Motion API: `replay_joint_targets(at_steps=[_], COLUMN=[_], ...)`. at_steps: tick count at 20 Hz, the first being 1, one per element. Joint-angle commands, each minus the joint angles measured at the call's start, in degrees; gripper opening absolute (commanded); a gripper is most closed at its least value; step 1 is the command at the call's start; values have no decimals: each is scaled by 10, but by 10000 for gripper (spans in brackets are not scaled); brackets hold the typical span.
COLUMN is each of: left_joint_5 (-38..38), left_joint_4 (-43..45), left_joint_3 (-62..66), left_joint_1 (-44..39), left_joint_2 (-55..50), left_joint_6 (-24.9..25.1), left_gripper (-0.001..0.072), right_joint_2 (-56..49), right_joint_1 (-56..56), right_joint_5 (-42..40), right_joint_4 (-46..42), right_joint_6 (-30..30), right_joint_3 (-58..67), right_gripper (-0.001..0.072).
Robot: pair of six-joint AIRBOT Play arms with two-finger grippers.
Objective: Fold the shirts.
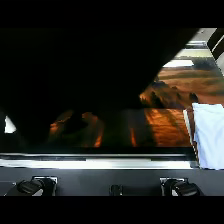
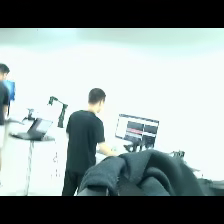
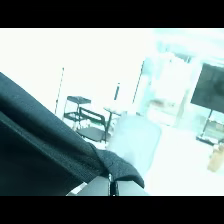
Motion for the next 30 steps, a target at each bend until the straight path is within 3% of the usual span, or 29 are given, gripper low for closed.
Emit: replay_joint_targets(at_steps=[1, 4, 8, 11, 13, 17, 21, 22, 23, 24, 25, 27, 30], left_joint_5=[15, 14, -2, -38, -52, -122, -227, -253, -282, -312, -344, -387, -412], left_joint_4=[32, 92, 134, 133, 133, 49, -15, -15, -13, -12, 3, 101, 216], left_joint_3=[23, 21, -38, -111, -159, -186, -186, -184, -179, -170, -160, -162, -282], left_joint_1=[-6, -6, -6, -6, -6, -7, -6, -1, 8, 24, 48, 98, 148], left_joint_2=[-8, -29, -94, -190, -271, -440, -501, -494, -484, -471, -455, -411, -327], left_joint_6=[1, 0, 2, 61, 76, 75, 64, 62, 60, 54, 46, -6, -30], left_gripper=[25, 25, 26, 26, 26, 28, 34, 193, 493, 662, 653, 497, 497], right_joint_2=[1, -22, -115, -224, -276, -372, -440, -440, -439, -438, -438, -438, -438], right_joint_1=[0, 0, 0, 0, 0, 0, 0, 0, 0, 0, 0, 0, 0], right_joint_5=[31, 84, 287, 421, 406, 261, 242, 233, 225, 221, 224, 240, 252], right_joint_4=[-5, -37, -109, -123, -122, -122, -110, -111, -111, -111, -111, -111, -111], right_joint_6=[17, 28, 99, 103, 103, 118, 122, 122, 121, 120, 120, 116, 115], right_joint_3=[11, 11, 11, -32, -121, -291, -308, -308, -307, -307, -307, -307, -307], right_gripper=[31, 31, 31, 31, 31, 32, 34, 34, 34, 35, 35, 35, 35])
